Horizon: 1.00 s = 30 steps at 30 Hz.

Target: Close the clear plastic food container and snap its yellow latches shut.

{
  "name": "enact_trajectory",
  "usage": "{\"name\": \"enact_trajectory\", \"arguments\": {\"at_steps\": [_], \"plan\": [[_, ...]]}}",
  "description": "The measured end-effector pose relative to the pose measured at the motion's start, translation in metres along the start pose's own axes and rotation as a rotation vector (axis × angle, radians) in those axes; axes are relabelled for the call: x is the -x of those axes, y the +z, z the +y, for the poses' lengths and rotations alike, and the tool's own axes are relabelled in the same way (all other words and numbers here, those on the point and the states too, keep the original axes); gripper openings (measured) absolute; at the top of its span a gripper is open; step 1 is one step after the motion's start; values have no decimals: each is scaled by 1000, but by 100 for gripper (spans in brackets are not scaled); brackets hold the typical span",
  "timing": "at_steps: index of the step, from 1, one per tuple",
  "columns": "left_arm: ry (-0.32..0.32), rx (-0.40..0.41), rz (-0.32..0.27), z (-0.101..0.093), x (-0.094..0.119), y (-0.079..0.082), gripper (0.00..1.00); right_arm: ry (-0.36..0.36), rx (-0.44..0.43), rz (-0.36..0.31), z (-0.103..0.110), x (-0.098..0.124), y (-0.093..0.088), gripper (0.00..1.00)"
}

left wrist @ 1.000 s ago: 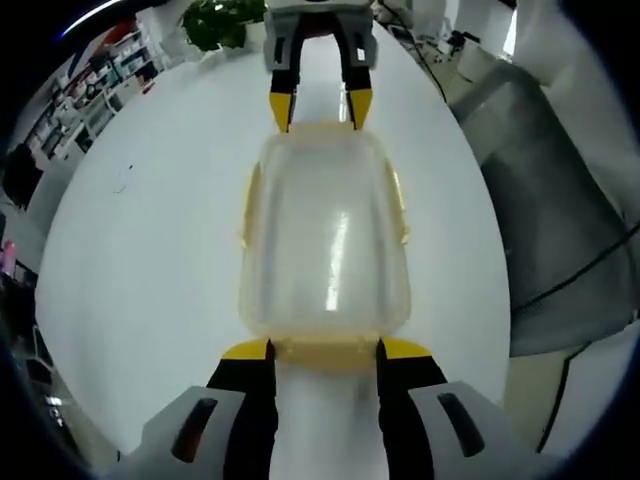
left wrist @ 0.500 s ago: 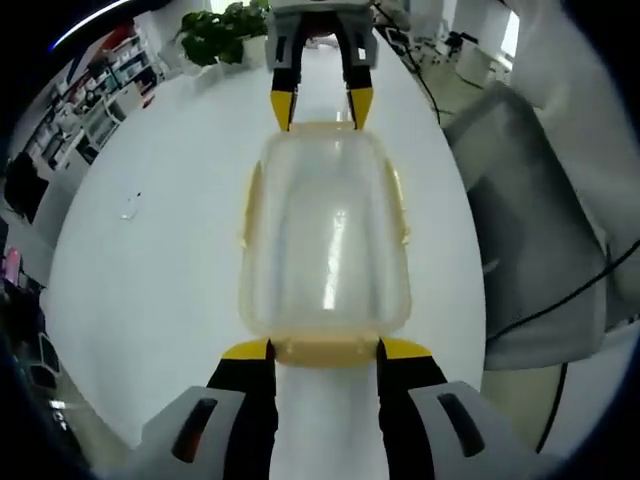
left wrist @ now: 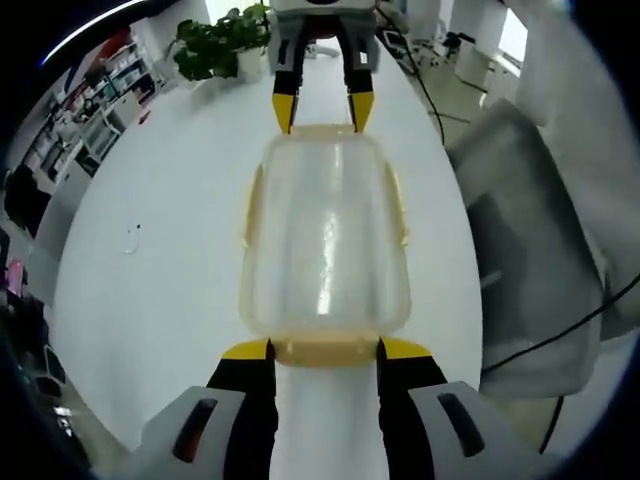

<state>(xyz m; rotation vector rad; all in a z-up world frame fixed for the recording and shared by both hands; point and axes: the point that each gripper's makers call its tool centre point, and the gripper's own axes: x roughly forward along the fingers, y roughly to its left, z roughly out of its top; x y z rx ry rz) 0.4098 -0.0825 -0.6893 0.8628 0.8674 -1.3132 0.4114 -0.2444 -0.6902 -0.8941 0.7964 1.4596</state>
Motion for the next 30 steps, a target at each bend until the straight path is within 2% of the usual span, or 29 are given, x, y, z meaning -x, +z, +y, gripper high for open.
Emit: {"name": "enact_trajectory", "arguments": {"at_steps": [9,30], "plan": [[-3,-14,-8,1,-13,33,37,-6,-15,4,1,16,-29,36],[-19,-39,-11,4,-53,95,37,-14,-38,4,4,46,-95,36]]}}
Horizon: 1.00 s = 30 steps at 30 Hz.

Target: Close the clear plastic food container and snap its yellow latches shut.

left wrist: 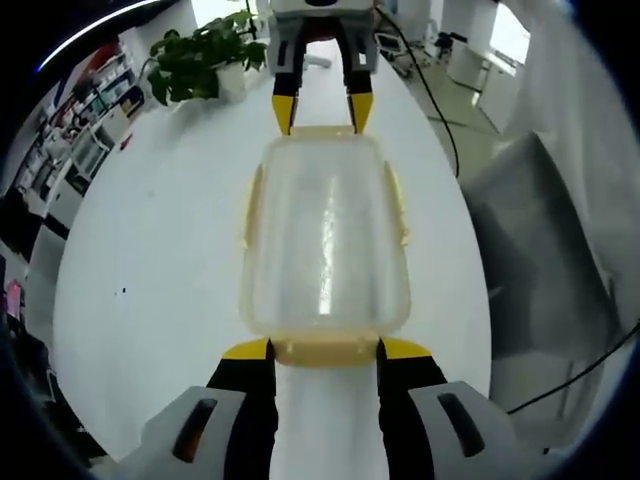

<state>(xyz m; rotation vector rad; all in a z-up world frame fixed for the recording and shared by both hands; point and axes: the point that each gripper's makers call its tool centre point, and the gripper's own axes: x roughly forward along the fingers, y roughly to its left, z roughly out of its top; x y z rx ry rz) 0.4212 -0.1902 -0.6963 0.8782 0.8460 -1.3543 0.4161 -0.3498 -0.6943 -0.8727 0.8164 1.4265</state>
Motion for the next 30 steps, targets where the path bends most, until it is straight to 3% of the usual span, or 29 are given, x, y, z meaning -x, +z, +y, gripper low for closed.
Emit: {"name": "enact_trajectory", "arguments": {"at_steps": [14,30], "plan": [[-11,-22,3,12,-30,27,36,-6,-21,8,-8,6,-40,36],[-27,-30,22,19,-57,33,36,-2,-26,26,-15,-2,-62,36]]}}
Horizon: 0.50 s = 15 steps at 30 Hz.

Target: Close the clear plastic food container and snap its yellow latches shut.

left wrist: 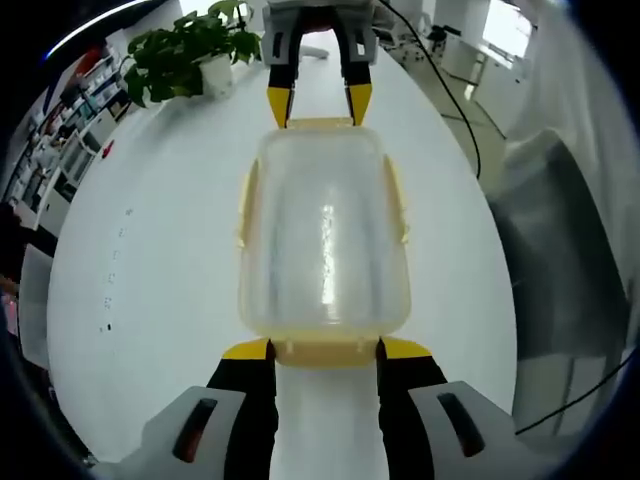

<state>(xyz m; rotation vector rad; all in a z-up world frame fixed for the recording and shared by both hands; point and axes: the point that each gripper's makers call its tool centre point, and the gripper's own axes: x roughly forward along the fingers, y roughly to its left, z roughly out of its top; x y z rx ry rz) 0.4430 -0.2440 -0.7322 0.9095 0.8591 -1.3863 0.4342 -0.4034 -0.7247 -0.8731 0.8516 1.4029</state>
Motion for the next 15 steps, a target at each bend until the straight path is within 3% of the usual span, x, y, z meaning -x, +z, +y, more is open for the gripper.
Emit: {"name": "enact_trajectory", "arguments": {"at_steps": [15], "plan": [[-15,-1,15,-2,-10,-2,37,16,-8,11,2,-12,-10,37]]}}
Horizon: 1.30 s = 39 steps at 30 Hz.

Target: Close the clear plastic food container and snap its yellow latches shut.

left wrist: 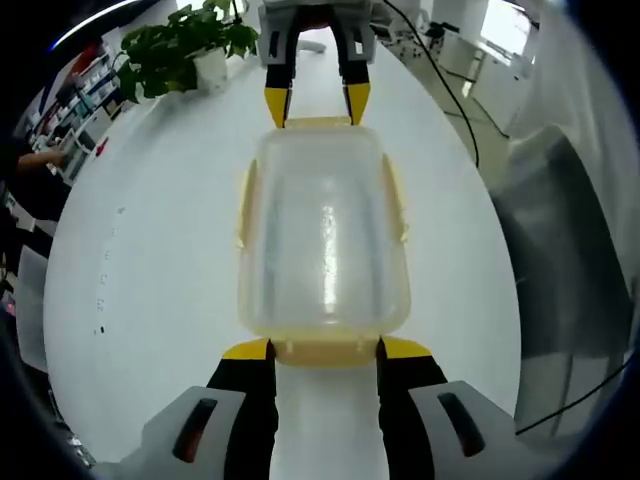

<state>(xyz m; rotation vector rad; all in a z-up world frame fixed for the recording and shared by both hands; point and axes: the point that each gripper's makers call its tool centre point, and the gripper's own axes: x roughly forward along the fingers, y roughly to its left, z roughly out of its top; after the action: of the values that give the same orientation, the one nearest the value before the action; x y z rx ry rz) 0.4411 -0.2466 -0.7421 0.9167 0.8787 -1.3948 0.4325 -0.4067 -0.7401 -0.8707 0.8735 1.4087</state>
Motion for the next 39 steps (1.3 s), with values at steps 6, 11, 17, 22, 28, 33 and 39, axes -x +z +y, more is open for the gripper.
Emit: {"name": "enact_trajectory", "arguments": {"at_steps": [6,11,17,22,28,33,39], "plan": [[-8,4,4,-1,-1,1,37,5,-2,8,2,-4,-3,37],[-1,12,-5,-1,-1,1,37,-3,12,16,1,-4,-5,37],[5,2,-6,-1,0,1,37,5,-1,22,1,-4,-3,37],[8,0,-1,-1,-1,1,37,-5,12,29,1,-4,-5,38],[12,1,-1,-1,0,1,38,-1,-19,40,1,-2,-6,38],[21,0,-1,-1,2,1,40,-10,-39,38,1,2,-3,43],[32,20,-6,-2,8,-2,47,-9,-33,47,5,7,-5,43]]}}
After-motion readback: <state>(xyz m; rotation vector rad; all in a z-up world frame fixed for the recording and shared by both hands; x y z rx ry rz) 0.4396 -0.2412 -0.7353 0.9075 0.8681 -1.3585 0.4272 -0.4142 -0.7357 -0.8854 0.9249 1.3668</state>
